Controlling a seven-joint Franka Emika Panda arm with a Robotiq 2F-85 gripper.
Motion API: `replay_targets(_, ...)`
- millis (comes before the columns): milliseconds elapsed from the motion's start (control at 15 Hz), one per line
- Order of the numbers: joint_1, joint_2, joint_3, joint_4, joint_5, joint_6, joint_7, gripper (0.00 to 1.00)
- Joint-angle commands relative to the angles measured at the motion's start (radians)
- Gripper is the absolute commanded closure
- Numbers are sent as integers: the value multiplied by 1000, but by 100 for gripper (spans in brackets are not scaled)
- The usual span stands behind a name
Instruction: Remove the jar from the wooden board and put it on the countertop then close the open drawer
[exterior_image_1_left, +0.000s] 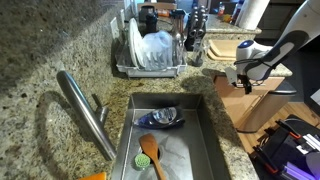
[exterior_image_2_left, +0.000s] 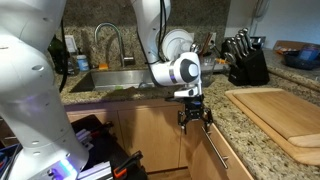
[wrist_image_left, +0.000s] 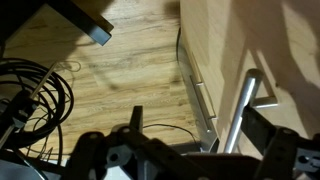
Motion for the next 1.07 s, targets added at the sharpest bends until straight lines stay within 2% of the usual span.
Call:
replay_targets(0, 8, 11, -4, 11, 20, -14, 13, 0)
replay_targets(200, 13, 11, -2, 16, 21, -25, 20, 0)
replay_targets(267, 19, -27, 6, -29, -12, 28, -18, 0)
replay_targets(467, 37, -77, 34, -94, -53, 85, -110, 0)
replay_targets(733, 62, -106, 89, -142, -50, 98, -251, 0)
replay_targets(800, 79, -61, 62, -91, -30, 71, -186, 0)
replay_targets(1000, 90, -63, 64, -93, -27, 69, -186, 0)
